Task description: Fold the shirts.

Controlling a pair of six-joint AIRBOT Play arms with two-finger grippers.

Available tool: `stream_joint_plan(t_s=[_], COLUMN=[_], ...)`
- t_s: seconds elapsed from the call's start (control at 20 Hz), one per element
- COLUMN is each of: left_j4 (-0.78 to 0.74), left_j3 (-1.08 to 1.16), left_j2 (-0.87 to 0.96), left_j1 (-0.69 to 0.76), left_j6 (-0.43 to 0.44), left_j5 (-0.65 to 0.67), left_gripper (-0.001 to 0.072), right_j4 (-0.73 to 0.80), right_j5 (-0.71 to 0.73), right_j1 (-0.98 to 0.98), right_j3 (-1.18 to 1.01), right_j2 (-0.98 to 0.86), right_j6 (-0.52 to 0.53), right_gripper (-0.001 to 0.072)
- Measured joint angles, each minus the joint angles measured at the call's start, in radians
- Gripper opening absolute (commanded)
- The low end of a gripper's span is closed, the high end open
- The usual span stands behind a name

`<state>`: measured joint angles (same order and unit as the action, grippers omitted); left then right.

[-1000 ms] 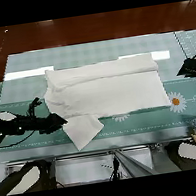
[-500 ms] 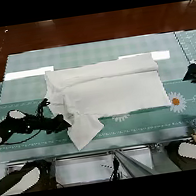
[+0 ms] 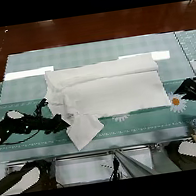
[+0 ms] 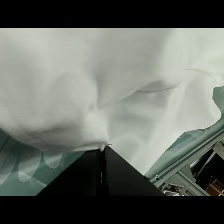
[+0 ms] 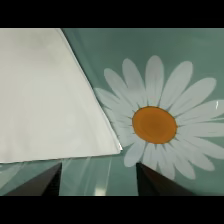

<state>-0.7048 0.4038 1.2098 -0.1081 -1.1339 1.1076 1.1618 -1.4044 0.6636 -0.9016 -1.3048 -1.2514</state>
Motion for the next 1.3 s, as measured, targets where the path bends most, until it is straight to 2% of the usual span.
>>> stream_joint_plan(t_s=[0.3,0.45,0.55,0.65,0.8,1.0,1.15,1.3], left_j4=[0.002,0.002,0.001,0.001,0.001,0.001,0.002,0.002], left_j3=[0.0,0.001,0.005,0.021,0.081,0.255,0.434,0.596], left_j2=[0.0,0.0,0.0,0.0,0.0,-0.003,-0.008,-0.01], left_j1=[-0.003,-0.003,-0.003,-0.003,-0.003,-0.003,-0.004,-0.025], left_j6=[0.001,0.002,0.013,0.024,0.036,0.039,0.031,0.025], left_j5=[0.002,0.002,0.0,-0.001,0.003,0.05,0.074,0.07], left_gripper=[0.0023,0.0023,0.0023,0.0023,0.0023,0.0023,0.0023,0.0023], right_j4=[-0.068,-0.096,-0.127,-0.172,-0.298,-0.431,-0.472,-0.486], right_j5=[0.121,0.172,0.203,0.233,0.242,0.183,0.183,0.317], right_j1=[0.005,0.005,0.005,0.005,0.005,-0.041,-0.143,-0.244], right_j3=[0.132,0.195,0.228,0.246,0.256,0.186,0.046,-0.109], right_j2=[0.0,0.0,0.0,-0.001,-0.001,0.0,0.0,0.0], right_j6=[0.021,0.026,0.039,0.063,0.14,0.225,0.241,0.203], right_gripper=[0.0508,0.0334,0.0165,0.0039,0.0025,0.0025,0.0024,0.0024])
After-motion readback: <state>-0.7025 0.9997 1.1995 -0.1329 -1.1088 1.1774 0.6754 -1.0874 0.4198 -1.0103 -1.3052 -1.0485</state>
